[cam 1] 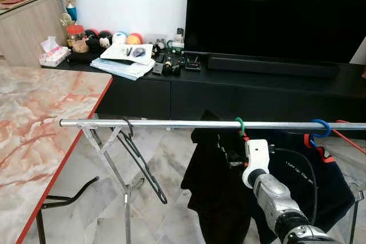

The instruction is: Hang hanger

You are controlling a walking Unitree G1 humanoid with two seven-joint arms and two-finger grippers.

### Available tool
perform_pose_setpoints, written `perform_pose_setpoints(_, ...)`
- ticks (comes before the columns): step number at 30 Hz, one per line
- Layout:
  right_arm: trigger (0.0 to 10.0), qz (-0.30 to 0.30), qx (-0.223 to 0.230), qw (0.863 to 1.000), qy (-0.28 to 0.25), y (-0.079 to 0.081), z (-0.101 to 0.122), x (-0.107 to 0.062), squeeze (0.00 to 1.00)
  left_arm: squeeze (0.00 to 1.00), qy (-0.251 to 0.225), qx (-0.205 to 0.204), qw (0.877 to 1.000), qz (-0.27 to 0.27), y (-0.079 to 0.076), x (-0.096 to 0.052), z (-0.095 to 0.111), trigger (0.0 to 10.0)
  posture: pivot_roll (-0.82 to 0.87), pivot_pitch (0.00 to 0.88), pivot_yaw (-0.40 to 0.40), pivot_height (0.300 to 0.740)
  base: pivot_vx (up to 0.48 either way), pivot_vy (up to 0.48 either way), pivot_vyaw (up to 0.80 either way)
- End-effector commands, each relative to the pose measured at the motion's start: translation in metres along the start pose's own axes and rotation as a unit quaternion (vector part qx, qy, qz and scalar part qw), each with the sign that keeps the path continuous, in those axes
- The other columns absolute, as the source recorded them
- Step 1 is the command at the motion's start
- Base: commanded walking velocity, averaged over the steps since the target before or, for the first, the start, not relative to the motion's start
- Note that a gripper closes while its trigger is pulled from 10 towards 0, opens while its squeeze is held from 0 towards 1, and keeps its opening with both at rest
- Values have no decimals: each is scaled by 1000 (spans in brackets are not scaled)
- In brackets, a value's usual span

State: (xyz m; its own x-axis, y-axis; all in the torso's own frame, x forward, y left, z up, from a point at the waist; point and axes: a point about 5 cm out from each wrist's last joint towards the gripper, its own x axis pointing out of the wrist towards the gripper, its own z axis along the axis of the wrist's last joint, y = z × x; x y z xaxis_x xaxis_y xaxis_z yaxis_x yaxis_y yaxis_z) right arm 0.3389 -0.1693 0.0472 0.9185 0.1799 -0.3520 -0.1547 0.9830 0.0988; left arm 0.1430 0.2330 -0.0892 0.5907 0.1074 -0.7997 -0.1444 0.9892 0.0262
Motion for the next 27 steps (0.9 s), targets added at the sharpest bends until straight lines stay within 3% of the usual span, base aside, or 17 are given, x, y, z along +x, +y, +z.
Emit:
perform_pose_setpoints(1,0,-10,2,999,-47,0,13,1,0,0,7,9,1000,0,0,0,-1,10000,75,0,-25,740,0,0,0)
perform_pose_setpoints(7,0,2,3,994,-108,4,27,0,0,0,2,8,1000,2,6,-1,1,10000,69,0,-27,740,0,0,0)
perform_pose_setpoints(14,0,-3,6,993,-121,3,25,-3,0,0,5,8,1000,5,12,-4,-5,10000,63,0,-29,740,0,0,0)
perform_pose_setpoints(23,0,-37,8,994,-103,-13,-15,-25,0,0,13,10,1000,1,4,-4,-10,10000,44,0,-24,740,0,0,0)
perform_pose_setpoints(27,0,-50,12,994,-100,-17,-20,-29,0,0,13,12,1000,-1,-1,-3,-11,10000,43,0,-24,740,0,0,0)
